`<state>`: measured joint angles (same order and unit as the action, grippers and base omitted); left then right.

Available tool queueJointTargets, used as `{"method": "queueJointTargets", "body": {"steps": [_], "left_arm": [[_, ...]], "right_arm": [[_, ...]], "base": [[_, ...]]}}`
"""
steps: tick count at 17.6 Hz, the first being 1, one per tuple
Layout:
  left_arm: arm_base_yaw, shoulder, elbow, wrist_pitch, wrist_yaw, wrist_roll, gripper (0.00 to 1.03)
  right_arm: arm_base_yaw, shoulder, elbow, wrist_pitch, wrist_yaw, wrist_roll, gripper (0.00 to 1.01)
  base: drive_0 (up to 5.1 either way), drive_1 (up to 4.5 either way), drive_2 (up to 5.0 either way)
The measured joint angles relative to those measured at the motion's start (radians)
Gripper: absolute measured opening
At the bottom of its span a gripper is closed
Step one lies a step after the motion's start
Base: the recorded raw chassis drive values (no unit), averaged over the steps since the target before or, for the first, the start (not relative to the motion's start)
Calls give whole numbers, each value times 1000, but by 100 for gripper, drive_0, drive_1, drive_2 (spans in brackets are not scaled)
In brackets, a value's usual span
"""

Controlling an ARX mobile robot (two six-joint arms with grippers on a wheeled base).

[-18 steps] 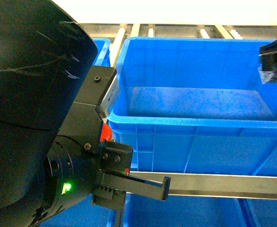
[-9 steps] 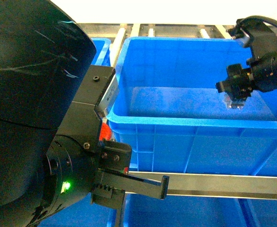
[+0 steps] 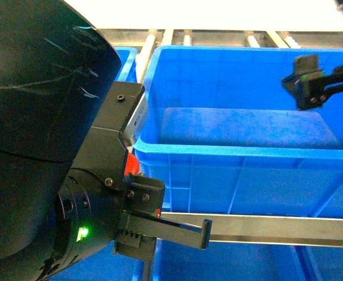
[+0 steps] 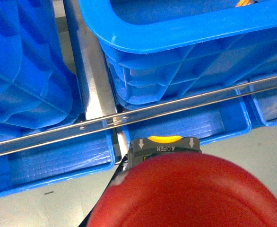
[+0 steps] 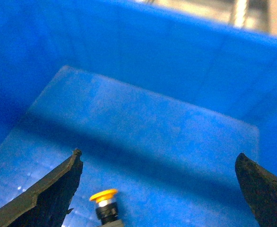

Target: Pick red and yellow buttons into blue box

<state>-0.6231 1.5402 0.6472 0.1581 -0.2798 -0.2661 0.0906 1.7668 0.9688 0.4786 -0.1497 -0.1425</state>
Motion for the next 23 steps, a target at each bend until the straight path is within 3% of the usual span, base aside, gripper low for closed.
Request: {"method": "queueJointTargets", "body": {"steps": [3,6,7,8,10,12,13,14,15,18,19,23], "left_arm": [[0,0,0,0,0,0,24],[0,0,0,0,0,0,24],[0,0,0,0,0,0,24],[0,0,0,0,0,0,24],[0,0,0,0,0,0,24],[0,0,0,0,0,0,24],[0,0,0,0,0,0,24],[0,0,0,0,0,0,24],[0,0,0,0,0,0,24],[0,0,0,0,0,0,24],[0,0,0,0,0,0,24],[0,-4,0,-10,-11,0,24]], "right_arm": [[-80,-243,-170,78,18,21,98],[-237,-571,-350,40,-14,78,98],[-356,-779,-430,-19,-83,134,98],[-428,-900,-475,-65,-134,174,98],[-517,-1050,-527,-154,-185,227,98],[-550,-1208,-590,-283,-203,269,98],[-523,-1297,-624,-368,-189,282,98],[-456,-1402,-660,-470,-155,301,98],[-355,-1509,-687,-568,-64,312,98],[-133,-1574,-694,-584,127,326,98],[-89,-1571,-697,-592,163,327,98],[-92,-1571,-697,-592,180,329,98]], "base": [[0,0,0],[0,0,0],[0,0,0],[0,0,0],[0,0,0],[0,0,0],[0,0,0],[0,0,0],[0,0,0],[0,0,0],[0,0,0],[0,0,0]]}}
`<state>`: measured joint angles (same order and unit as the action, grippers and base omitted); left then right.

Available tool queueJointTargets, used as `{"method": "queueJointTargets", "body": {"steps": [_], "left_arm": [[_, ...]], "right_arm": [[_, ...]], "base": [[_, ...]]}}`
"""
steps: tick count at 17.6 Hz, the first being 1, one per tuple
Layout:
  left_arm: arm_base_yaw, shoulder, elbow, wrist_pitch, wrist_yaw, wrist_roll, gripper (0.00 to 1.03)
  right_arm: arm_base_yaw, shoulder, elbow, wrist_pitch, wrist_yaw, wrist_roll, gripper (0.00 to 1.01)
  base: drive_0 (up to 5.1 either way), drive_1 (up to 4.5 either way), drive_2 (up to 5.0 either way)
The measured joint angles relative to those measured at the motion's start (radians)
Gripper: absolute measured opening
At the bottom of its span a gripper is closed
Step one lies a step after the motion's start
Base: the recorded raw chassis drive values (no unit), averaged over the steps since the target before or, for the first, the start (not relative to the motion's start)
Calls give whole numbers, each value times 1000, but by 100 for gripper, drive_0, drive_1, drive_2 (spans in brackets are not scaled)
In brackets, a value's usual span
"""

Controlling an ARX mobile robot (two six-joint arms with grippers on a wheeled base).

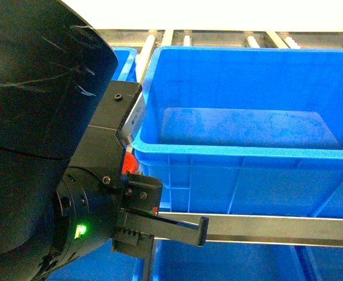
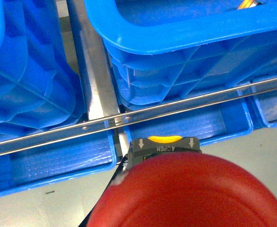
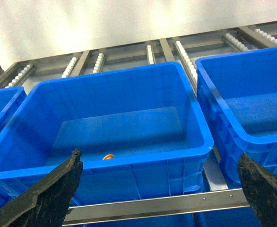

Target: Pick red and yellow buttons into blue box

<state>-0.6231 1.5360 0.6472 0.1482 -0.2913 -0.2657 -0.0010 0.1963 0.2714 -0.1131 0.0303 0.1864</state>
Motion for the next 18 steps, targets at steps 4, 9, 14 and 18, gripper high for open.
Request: {"method": "queueJointTargets", "body": {"steps": [4,9,14,18], "left_arm": [[-7,-94,23,-105,-70,13,24],[99,-18,196,-57,15,99,24],[227,221,470,-72,301,179,24],[233,380,753,-214,440,241,24]], "right_arm": [[0,0,0,0,0,0,98],[0,0,0,1,0,0,98],[0,0,0,1,0,0,98],[0,0,0,1,0,0,98]], "base": [[0,0,0],[0,0,0],[0,0,0],[0,0,0]]}}
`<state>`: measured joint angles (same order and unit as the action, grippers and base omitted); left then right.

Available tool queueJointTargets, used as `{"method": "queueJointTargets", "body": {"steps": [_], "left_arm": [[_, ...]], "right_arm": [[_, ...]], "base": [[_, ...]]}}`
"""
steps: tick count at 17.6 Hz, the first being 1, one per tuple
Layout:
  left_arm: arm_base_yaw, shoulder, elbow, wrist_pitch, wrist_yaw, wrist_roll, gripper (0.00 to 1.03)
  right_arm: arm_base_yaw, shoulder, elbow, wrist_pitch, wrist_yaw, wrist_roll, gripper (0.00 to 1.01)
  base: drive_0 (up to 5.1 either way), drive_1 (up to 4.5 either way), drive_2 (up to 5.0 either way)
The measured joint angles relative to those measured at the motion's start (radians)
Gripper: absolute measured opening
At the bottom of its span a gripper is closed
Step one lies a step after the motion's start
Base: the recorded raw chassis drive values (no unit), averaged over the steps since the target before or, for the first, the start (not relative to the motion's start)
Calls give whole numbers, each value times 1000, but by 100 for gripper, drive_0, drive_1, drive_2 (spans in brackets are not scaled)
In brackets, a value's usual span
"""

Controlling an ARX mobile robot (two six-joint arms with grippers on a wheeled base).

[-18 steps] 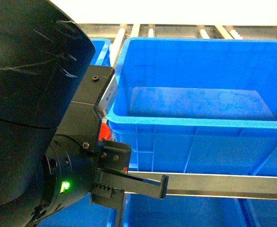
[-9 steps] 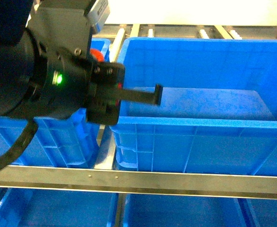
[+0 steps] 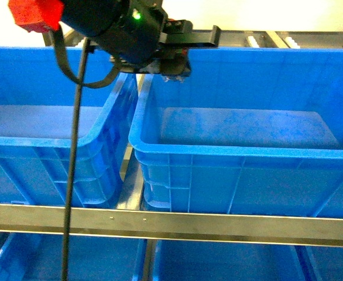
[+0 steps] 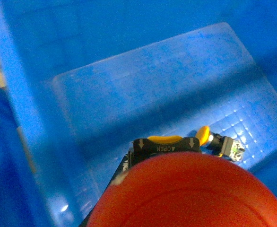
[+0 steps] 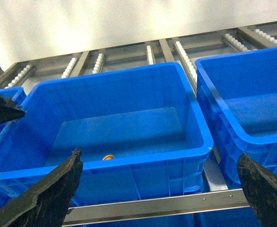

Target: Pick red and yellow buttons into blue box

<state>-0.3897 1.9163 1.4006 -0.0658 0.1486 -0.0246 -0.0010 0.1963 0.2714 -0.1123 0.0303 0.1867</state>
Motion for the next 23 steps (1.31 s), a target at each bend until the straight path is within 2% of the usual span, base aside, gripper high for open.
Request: {"method": "queueJointTargets", "body": {"steps": [3,5,7,9,11,13,15,18,19,23], "left_arm": [[-58,180,254,-178,108,109,24],[-97,265,340,-245,120,211,24],[-96,279,307,-254,89,286,24],[-83,280,257,-260,65,314,24],[-75,280,235,-247,68,309,26],[-76,280,235,-240,68,304,42],[-80,280,243,-227,66,284,66],[-85,282,279,-207,61,261,94],[-87,282,288,-191,60,258,100],[-84,192,248,-112,16,180,98]], "right_arm": [[0,0,0,0,0,0,98],[0,0,0,0,0,0,98],[0,0,0,0,0,0,98],[0,0,0,0,0,0,98],[0,0,0,0,0,0,98],[0,0,0,0,0,0,98],[0,0,0,0,0,0,98],[0,0,0,0,0,0,98],[0,0,0,0,0,0,98],[0,0,0,0,0,0,98]], "base": [[0,0,0],[0,0,0],[0,0,0],[0,0,0],[0,0,0],[0,0,0],[0,0,0],[0,0,0],[0,0,0],[0,0,0]]}}
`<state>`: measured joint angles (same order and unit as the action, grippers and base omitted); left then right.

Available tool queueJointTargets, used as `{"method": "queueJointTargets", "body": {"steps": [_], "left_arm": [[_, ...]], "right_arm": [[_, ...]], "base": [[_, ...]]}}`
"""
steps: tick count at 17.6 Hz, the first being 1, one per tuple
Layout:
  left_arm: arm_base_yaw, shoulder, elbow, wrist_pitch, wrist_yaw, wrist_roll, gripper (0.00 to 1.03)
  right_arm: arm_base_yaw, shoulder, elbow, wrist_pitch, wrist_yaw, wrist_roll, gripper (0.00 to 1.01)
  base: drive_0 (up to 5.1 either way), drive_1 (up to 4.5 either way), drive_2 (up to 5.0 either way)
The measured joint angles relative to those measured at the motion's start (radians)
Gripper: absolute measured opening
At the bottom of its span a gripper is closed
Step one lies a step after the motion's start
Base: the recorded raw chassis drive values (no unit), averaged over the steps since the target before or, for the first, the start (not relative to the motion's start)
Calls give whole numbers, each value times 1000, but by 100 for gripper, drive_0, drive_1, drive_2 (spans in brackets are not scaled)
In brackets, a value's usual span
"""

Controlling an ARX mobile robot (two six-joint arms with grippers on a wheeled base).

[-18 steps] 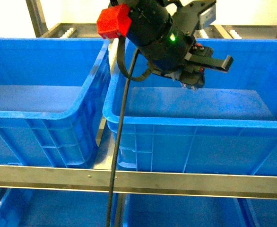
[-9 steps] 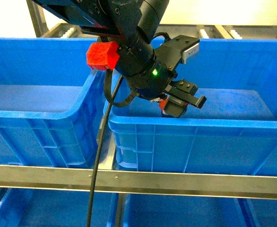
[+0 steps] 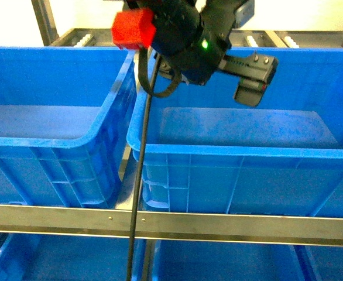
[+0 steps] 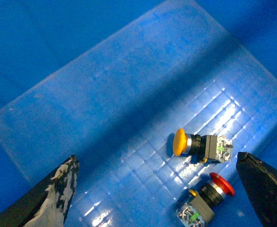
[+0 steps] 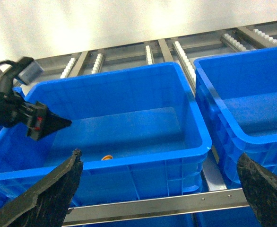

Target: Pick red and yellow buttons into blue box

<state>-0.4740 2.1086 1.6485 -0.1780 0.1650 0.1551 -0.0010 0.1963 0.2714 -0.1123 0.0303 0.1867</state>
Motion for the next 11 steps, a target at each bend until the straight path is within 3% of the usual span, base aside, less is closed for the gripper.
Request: {"method": "queueJointTargets", "body": {"steps": [3,5,7,9,11], "left_arm": [[16,-208,-154,145,-101,-80,98],[35,-390,-402,255,-213,-118,98],[55,-533,-651,311,-330,-122,98],[57,-666,-850,320,-422,-122,98],[22,-778,-1023,258,-530,-162,98]], "right_arm": [[0,0,0,0,0,0,98],[0,0,0,0,0,0,98],[0,0,0,0,0,0,98],[0,0,0,0,0,0,98],[0,0,0,0,0,0,98]], "base": [[0,0,0],[0,0,0],[0,0,0],[0,0,0],[0,0,0]]}}
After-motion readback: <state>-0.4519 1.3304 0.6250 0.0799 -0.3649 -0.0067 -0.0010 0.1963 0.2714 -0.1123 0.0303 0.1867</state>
